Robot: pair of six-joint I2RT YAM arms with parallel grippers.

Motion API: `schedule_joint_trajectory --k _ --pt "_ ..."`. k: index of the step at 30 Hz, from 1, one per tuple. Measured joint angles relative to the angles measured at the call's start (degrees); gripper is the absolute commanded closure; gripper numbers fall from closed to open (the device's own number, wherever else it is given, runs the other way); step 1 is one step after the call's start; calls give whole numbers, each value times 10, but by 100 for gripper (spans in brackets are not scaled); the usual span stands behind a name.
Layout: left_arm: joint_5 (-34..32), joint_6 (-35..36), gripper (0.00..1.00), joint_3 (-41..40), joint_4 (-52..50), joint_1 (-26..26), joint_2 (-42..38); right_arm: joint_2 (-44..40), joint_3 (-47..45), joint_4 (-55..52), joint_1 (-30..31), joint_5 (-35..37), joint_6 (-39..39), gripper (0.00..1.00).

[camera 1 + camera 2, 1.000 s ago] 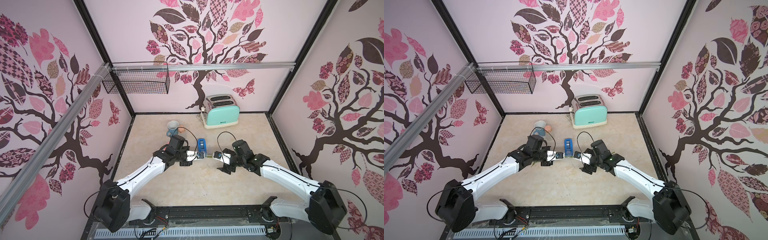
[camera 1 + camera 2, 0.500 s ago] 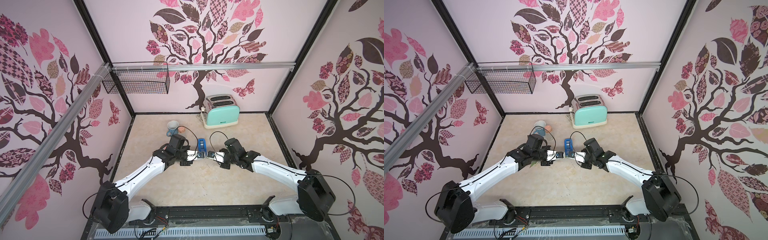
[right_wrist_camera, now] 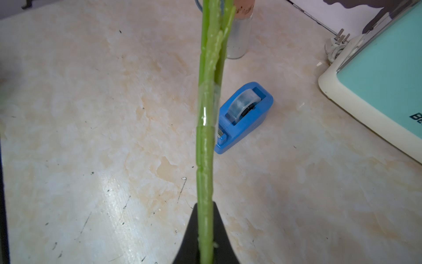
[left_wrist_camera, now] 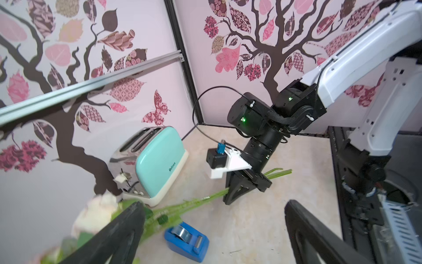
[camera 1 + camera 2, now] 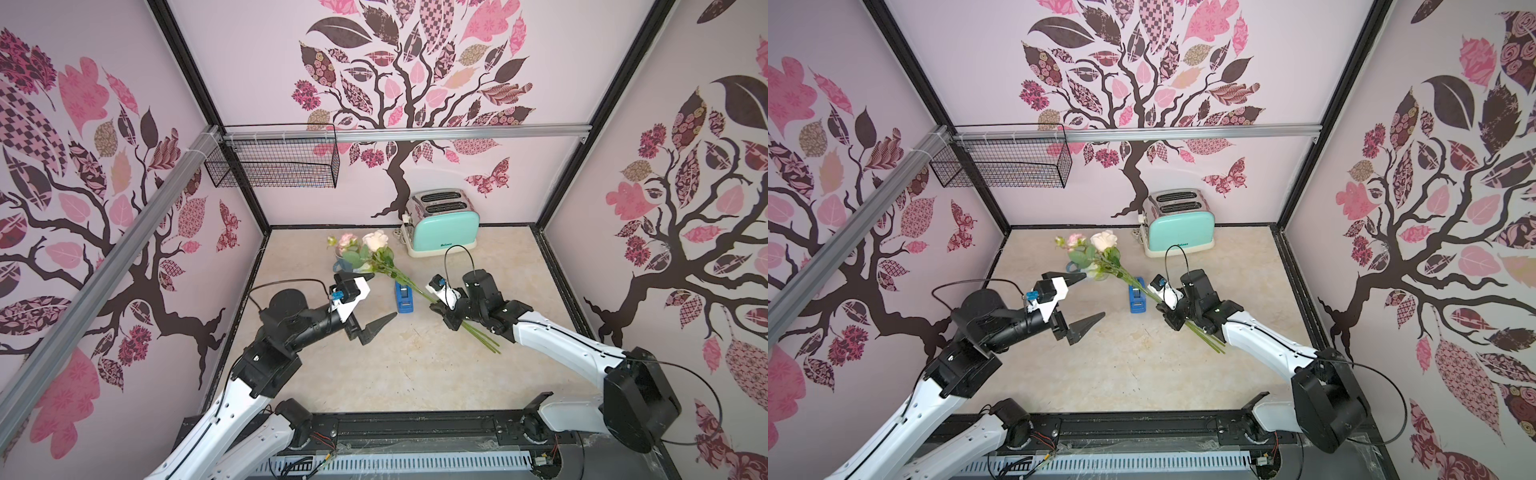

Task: Wrap bouquets with tape
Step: Wrap the tape around the bouquet.

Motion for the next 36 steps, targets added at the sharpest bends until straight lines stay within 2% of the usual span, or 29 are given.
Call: schedule_joint_trajectory --k 5,6,7,8,9,10,13,16,19,21,24,30,36 --pt "-65 -174 2 -148 75 0 -83 -77 -43 72 0 -55 110 100" --pt "-82 -214 13 -178 100 0 -96 -90 -50 89 1 -64 135 100" --pt "-94 -249 36 -199 123 0 -104 -101 -57 104 1 -69 154 100" --pt "-109 -290 51 -223 157 0 -108 -114 -67 124 1 -73 177 100" --pt "-124 -327 60 -239 188 0 -104 -129 -82 148 1 -76 201 100" --pt "-136 -362 61 -250 216 0 -95 -142 -94 164 1 -79 222 100" --pt "-159 -465 62 -278 328 0 -34 -168 -124 216 1 -84 278 100" --pt "-148 -526 48 -284 426 0 51 -170 -136 256 2 -89 319 100" --pt "-136 -564 42 -284 481 -2 114 -171 -143 287 8 -91 347 100" --pt "-131 -577 38 -283 527 -5 147 -171 -143 299 13 -94 361 100" --pt "-125 -585 36 -278 575 -7 188 -171 -143 326 19 -100 385 100" --pt "-91 -595 37 -239 675 -31 280 -171 -143 365 35 -112 424 100" --pt "-57 -594 39 -200 727 -49 311 -170 -143 383 38 -127 448 100"
